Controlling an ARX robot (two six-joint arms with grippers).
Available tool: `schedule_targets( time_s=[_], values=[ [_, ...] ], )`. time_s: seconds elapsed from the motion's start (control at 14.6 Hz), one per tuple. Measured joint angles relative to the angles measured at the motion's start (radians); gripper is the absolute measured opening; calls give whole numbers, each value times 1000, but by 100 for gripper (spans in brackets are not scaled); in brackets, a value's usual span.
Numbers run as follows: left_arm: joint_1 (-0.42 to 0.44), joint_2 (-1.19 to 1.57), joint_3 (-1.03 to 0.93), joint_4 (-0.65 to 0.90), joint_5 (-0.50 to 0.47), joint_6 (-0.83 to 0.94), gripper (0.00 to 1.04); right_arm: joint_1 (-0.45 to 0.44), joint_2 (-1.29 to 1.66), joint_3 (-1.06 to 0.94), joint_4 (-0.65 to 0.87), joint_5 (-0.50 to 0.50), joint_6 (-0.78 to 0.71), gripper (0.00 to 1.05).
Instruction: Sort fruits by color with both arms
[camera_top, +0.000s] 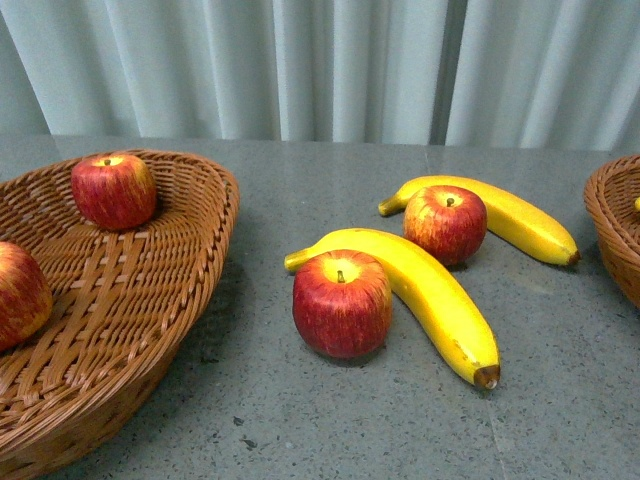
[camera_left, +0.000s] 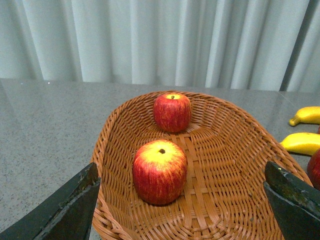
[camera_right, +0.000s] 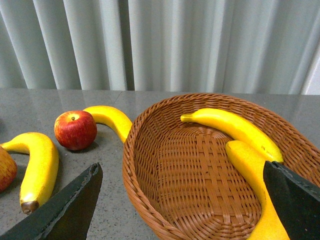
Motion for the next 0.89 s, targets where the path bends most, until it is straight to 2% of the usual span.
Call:
schedule_targets(
  time_s=[0.07,0.14,0.27,0.34,0.48,0.69,0.76,0.89],
  values=[
    [-22,14,17,-70,-69,-22,98,0,0,0,0,0,0,98],
    [-85,101,70,-174,-225,-80,98,0,0,0,-1,1,0,98],
    [-71,189,101,-142,-302,-119,98,0,0,0,1,-1,0,98],
    [-30,231,119,-100,-319,-132,98,0,0,0,1,1,0,98],
    [43,301,156,-8,-289,-142,98,0,0,0,-1,-1,0,98],
    [147,508,275,207,-143,-142,98,0,0,0,0,0,0,98],
    [171,634,331,297,-81,-138,98,0,0,0,0,0,0,98],
    [166,775,401,378,-24,-134,98,0,0,0,0,0,0,98]
  ],
)
